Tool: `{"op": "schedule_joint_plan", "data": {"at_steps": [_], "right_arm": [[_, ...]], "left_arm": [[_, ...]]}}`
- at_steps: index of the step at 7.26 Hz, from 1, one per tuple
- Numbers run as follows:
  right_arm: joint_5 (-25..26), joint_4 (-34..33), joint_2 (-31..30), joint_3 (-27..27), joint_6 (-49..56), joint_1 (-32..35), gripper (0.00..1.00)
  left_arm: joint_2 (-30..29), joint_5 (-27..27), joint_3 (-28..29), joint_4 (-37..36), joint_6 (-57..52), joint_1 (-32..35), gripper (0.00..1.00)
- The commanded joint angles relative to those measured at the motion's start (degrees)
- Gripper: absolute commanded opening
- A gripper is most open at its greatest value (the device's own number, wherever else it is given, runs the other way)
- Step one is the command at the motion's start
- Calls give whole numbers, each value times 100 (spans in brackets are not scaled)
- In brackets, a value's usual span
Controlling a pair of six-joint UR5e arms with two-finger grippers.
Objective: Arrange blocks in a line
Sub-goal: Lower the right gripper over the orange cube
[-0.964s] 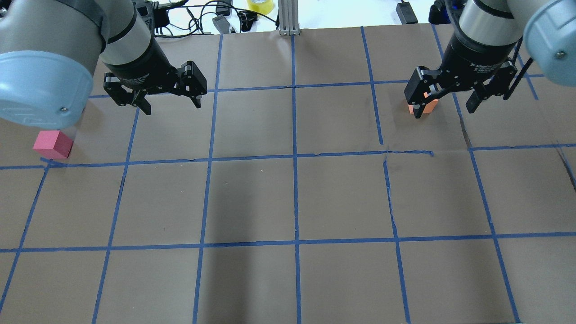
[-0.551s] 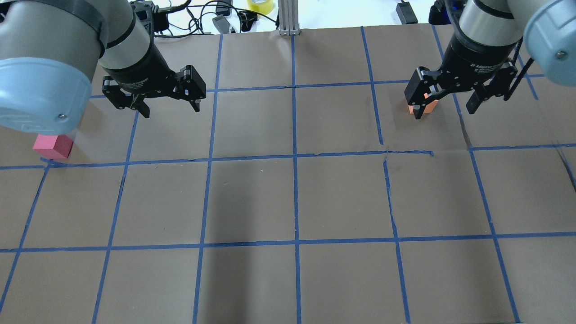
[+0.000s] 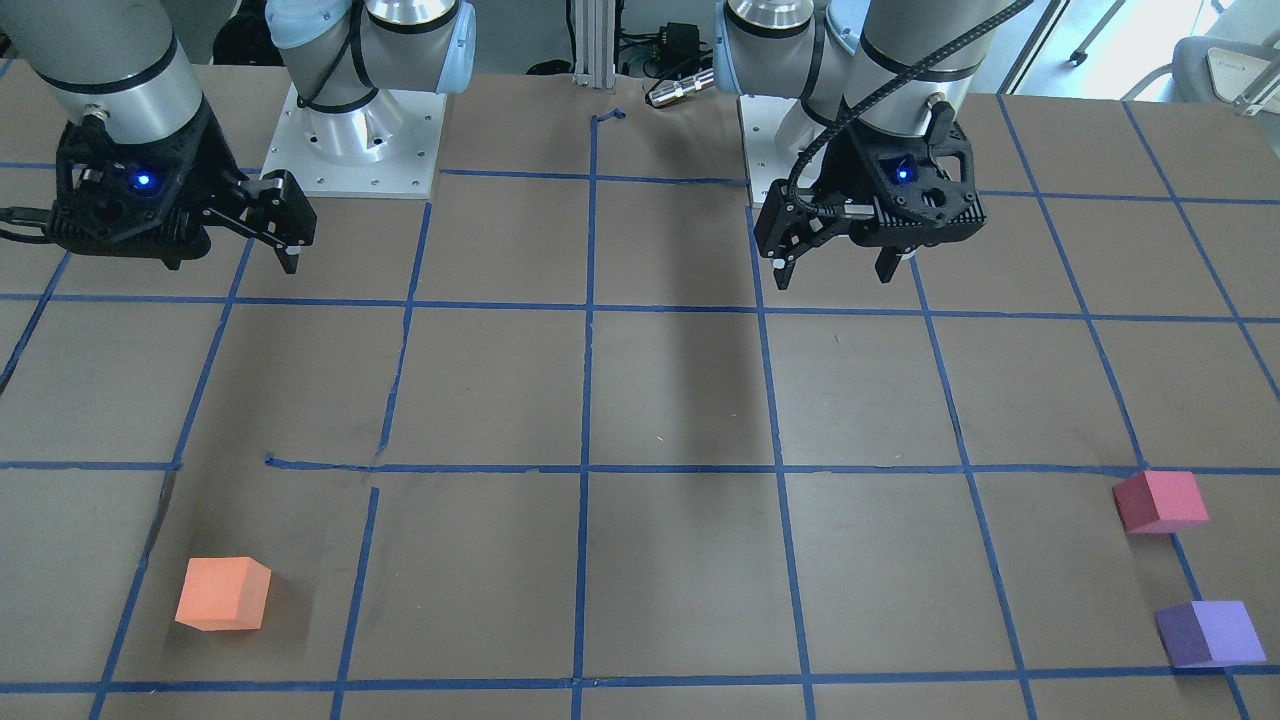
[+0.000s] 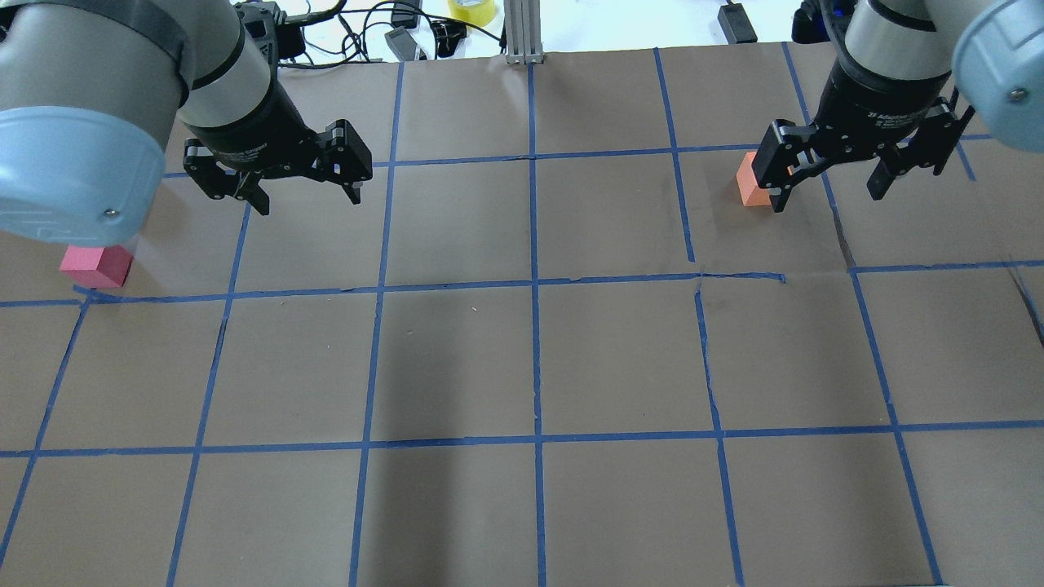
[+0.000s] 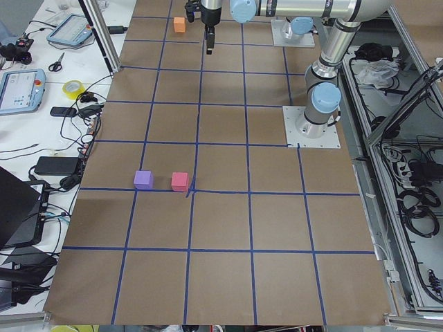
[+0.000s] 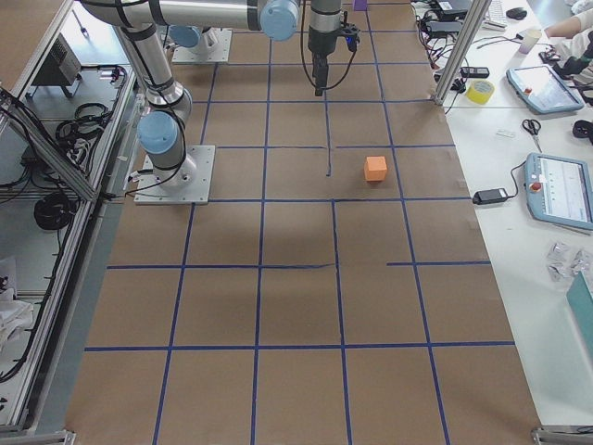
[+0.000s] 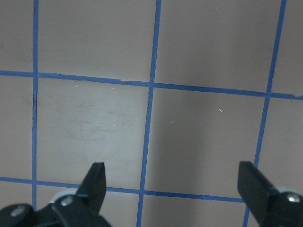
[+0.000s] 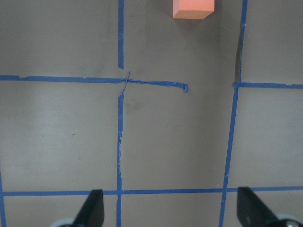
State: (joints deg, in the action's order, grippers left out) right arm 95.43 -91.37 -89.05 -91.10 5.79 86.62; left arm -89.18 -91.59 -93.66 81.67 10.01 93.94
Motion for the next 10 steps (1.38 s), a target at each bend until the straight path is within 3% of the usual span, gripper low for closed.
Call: {"op": "schedule_joint_plan", "data": {"at_steps": [1,3,7,9,10], "right_arm": [[-59,-581,317,-4,497,-5,100],[-95,-1502,860,-4,1307,-5,100],[-437,-2496,1870,5,2600,-671,100],[-438,-3208,2468,92,2515,-682,100],[-420,-3864,2880,110,2236,-691,100]], "left_arm": [[32,1,-21,7,1,1,100],[41,-8,-4,16,1,1,100],[67,-8,-21,51,1,1,100],[67,1,-21,51,-8,1,100],[67,-8,-21,51,1,1,100]]}}
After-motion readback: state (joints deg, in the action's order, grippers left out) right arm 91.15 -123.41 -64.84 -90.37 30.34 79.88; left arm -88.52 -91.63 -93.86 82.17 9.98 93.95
